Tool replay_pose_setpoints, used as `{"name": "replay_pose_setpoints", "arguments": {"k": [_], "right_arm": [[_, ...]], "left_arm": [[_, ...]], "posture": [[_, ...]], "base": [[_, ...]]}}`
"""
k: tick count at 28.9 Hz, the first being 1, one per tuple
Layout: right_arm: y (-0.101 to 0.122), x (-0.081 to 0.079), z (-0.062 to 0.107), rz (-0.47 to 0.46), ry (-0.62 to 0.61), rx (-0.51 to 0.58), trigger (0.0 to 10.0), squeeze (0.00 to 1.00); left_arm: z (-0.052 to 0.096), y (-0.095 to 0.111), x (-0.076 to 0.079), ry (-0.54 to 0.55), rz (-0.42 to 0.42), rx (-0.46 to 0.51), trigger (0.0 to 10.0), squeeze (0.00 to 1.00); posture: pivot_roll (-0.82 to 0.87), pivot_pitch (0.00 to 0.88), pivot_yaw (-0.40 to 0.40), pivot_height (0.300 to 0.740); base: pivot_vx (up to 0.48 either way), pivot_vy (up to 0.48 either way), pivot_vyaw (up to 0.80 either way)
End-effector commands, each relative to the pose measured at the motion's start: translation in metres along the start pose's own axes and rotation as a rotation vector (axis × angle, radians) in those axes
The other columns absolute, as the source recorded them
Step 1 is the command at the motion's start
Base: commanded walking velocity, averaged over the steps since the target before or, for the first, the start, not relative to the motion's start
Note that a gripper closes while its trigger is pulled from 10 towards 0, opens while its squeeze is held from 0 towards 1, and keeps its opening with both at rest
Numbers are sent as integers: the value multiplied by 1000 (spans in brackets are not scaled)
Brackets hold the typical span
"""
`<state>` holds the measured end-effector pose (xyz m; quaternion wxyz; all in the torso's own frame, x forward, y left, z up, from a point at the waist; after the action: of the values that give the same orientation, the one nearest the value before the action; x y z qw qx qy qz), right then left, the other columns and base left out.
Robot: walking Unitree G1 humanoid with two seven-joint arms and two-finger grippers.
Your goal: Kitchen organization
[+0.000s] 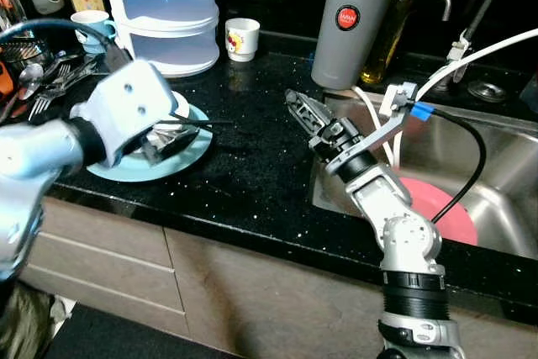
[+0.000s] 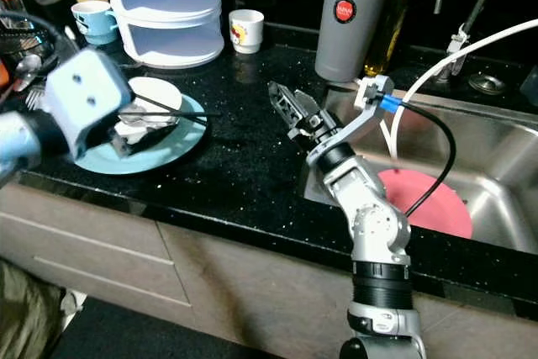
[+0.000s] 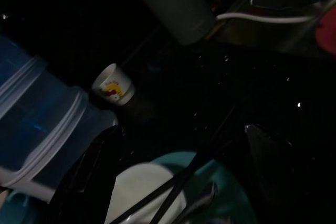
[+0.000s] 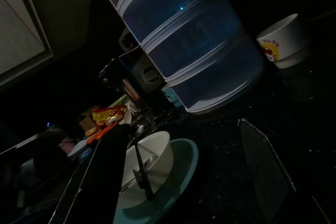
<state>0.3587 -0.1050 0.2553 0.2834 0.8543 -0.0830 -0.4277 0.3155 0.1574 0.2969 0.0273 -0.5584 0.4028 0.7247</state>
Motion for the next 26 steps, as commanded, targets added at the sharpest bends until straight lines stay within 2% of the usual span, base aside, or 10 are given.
{"name": "replay_pose_setpoints", "arguments": {"k": [1,6,12,14,17,18,21,22,24,26], "right_arm": [[4,1,1,9,-6,11,10000,0],[6,-2,4,16,-8,9,10000,0],[6,-4,9,20,-20,-1,10000,0],[5,-5,11,23,-25,-7,10000,0],[5,-5,12,25,-26,-9,10000,0],[5,-6,12,25,-28,-11,10000,0],[6,-6,12,26,-30,-13,10000,0],[6,-7,12,25,-32,-15,10000,0],[6,-7,11,26,-32,-16,10000,0],[8,-9,12,27,-33,-17,10000,0]], "left_arm": [[-3,0,-2,8,35,27,10000,0],[-4,-12,-14,5,117,74,10000,0],[3,-20,-27,-35,205,144,10000,0],[8,-19,-30,-70,269,202,10000,0],[10,-17,-32,-80,296,235,10000,0],[13,-15,-32,-106,329,274,10000,0],[16,-12,-33,-142,355,316,10000,0],[22,-12,-34,-191,385,364,10000,0],[24,-14,-36,-195,384,364,10000,0],[27,-22,-46,-178,382,348,10000,0]], "posture": [[129,0,-46,740],[108,0,-46,740],[89,0,-50,740],[80,0,-55,740],[77,0,-58,740],[73,0,-60,740],[69,0,-62,740],[67,0,-66,740],[62,0,-67,740],[58,0,-72,740]], "base": [[0,0,0],[0,0,0],[0,0,0],[0,0,0],[0,0,0],[0,0,0],[0,0,0],[0,0,0],[0,0,0],[0,0,0]]}}
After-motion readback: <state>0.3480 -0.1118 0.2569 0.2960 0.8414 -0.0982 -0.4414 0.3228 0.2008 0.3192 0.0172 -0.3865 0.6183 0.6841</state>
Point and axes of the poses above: a point about 5 cm out from each wrist's last joint towards the gripper, its own z axis pointing back from the gripper into the wrist, its own y axis along the axis of the wrist's last joint, x = y × z, the point moved 4 cm from there along -z, pointing out of the wrist towards the gripper, and after that the axes turned 14 degrees about -z, right-handed, at the moved point
